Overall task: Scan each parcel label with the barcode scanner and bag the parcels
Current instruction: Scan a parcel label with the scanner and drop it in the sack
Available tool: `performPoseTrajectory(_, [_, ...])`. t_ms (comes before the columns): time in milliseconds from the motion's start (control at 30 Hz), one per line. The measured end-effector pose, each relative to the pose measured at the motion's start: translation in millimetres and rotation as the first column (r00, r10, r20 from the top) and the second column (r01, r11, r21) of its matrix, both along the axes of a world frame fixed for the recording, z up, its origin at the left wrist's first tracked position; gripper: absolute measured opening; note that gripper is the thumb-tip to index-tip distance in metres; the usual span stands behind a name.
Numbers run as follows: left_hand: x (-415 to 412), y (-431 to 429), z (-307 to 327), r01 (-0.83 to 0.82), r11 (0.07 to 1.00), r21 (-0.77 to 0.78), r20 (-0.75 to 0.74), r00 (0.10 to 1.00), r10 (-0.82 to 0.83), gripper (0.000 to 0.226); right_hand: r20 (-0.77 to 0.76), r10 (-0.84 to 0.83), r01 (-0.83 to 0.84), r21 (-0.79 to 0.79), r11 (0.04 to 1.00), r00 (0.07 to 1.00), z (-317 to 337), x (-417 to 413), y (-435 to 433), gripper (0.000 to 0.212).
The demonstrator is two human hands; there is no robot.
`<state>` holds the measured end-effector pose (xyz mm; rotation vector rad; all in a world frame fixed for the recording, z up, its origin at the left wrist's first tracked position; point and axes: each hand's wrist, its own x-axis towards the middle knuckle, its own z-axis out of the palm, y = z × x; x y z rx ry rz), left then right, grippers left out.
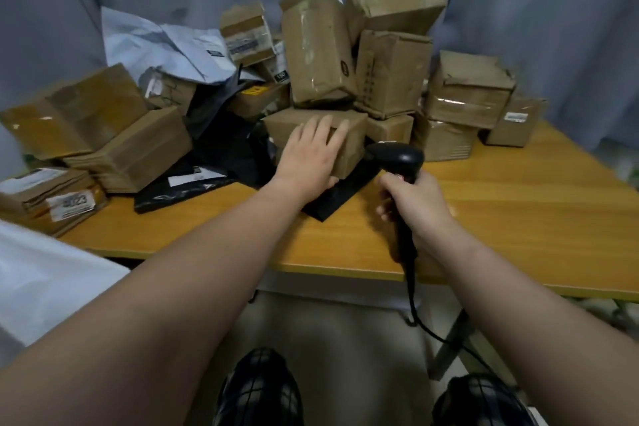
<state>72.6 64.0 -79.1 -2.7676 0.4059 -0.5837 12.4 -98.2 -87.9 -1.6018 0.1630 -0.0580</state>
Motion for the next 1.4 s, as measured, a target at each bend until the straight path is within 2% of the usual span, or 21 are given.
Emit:
performPoseTrajectory(100, [23.1,-7.3,-8.0,-0.004,0.975,0.223,0.0,1.0,0.004,0.103,-0.05,-0.005,0.007,0.044,0.999,0.999,-4.4,13.6,-4.9,0.017])
performPoseTrajectory(200, [34.1,-13.0,-10.3,0.008,0.955,0.296,0.007,1.0,-0.011,0.097,-0.066,0.01,-0.004,0.079,0.997,0.998,-7.4,18.5,-8.4,0.017])
performPoseTrajectory(267, [32.0,-13.1,-8.7,0.024,0.956,0.292,0.022,0.999,-0.032,0.091,-0.07,0.007,-0.001,0.091,0.996,0.998,-8.4,18.3,-9.9,0.015])
performPoseTrajectory(400, [8.4,-1.0,-0.7,0.02,0.985,0.169,0.029,0.999,-0.025,0.091,-0.051,-0.011,0.016,0.098,0.995,0.999,-6.1,13.1,-10.5,0.013])
performPoseTrajectory(600, [-51.4,38.2,17.1,0.033,0.997,-0.074,-0.031,0.999,-0.035,0.111,0.02,-0.032,0.032,0.015,0.999,0.999,-3.1,-9.5,-7.2,0.025])
performPoseTrajectory(767, [-102.6,62.2,25.7,0.052,0.917,-0.395,-0.029,0.997,-0.069,0.113,0.069,-0.001,0.004,-0.04,0.999,0.998,-0.3,-36.8,2.9,0.015])
performPoseTrajectory(867, [-125.5,68.8,22.8,0.091,0.861,-0.5,0.001,0.994,-0.105,0.111,0.073,0.003,-0.001,-0.027,1.0,0.997,0.0,-51.1,6.4,0.022])
performPoseTrajectory(1000, [-145.1,81.0,5.1,0.11,0.858,-0.502,-0.022,0.99,-0.14,0.111,0.056,0.026,-0.025,-0.014,1.0,0.998,-4.1,-65.1,10.9,0.032])
performPoseTrajectory(1167, [-151.2,100.8,-8.2,-0.045,0.94,-0.337,-0.02,0.999,0.041,0.113,0.038,0.115,-0.112,-0.085,0.99,0.993,-12.9,-75.5,20.7,0.026])
performPoseTrajectory(1267, [-154.1,101.4,-8.9,-0.136,0.954,-0.268,-0.176,0.98,0.09,0.12,0.047,0.172,-0.162,-0.16,0.974,0.984,-15.3,-79.0,29.6,0.033])
performPoseTrajectory(1333, [-155.5,93.1,-6.4,-0.23,0.894,-0.385,-0.318,0.942,0.105,0.113,0.051,0.178,-0.166,-0.178,0.97,0.983,-18.9,-79.7,34.0,0.038])
performPoseTrajectory(1400, [-151.2,80.9,-0.1,-0.352,0.767,-0.537,-0.416,0.901,0.122,0.105,0.049,0.168,-0.157,-0.167,0.973,0.985,-22.4,-79.7,35.0,0.039])
